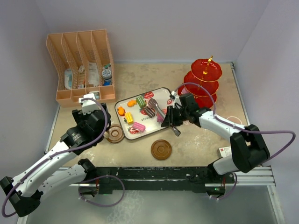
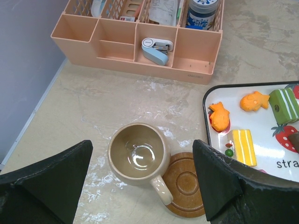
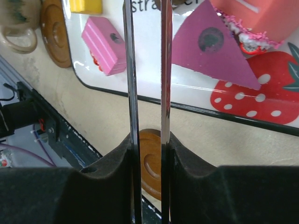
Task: Serve the afternoon tea
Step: Adjust the dessert on the tray.
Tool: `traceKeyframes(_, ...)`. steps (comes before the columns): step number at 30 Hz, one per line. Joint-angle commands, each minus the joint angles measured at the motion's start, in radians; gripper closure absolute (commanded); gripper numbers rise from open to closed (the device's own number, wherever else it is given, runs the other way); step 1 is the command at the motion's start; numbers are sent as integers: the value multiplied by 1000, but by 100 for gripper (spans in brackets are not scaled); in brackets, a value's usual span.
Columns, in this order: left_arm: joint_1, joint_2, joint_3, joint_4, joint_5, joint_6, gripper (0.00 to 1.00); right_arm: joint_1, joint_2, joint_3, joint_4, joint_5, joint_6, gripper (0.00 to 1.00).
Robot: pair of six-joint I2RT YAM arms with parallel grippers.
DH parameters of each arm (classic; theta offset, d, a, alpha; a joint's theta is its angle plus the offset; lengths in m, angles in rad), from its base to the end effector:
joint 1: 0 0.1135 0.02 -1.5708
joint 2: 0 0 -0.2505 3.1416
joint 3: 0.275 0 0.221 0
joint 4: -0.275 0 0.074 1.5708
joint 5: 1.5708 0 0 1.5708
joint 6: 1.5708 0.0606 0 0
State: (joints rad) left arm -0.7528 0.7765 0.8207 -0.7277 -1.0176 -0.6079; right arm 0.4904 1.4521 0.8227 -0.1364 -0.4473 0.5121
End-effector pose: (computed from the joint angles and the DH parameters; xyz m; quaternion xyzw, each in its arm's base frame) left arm 0.1325 -0.0534 0.2916 -0.1514 0.8019 0.1062 0.5682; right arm 0.2438 0.1599 0.1964 -0.0771 0.8981 0.3625 0.2369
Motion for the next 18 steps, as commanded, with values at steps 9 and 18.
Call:
traceKeyframes(9, 4, 6, 20, 5, -5, 3, 14, -43, -58, 41, 24, -47, -17, 77)
traceKeyframes(18, 3, 13, 21, 5, 2, 3, 14, -78, 66, 73, 33, -71, -29, 77)
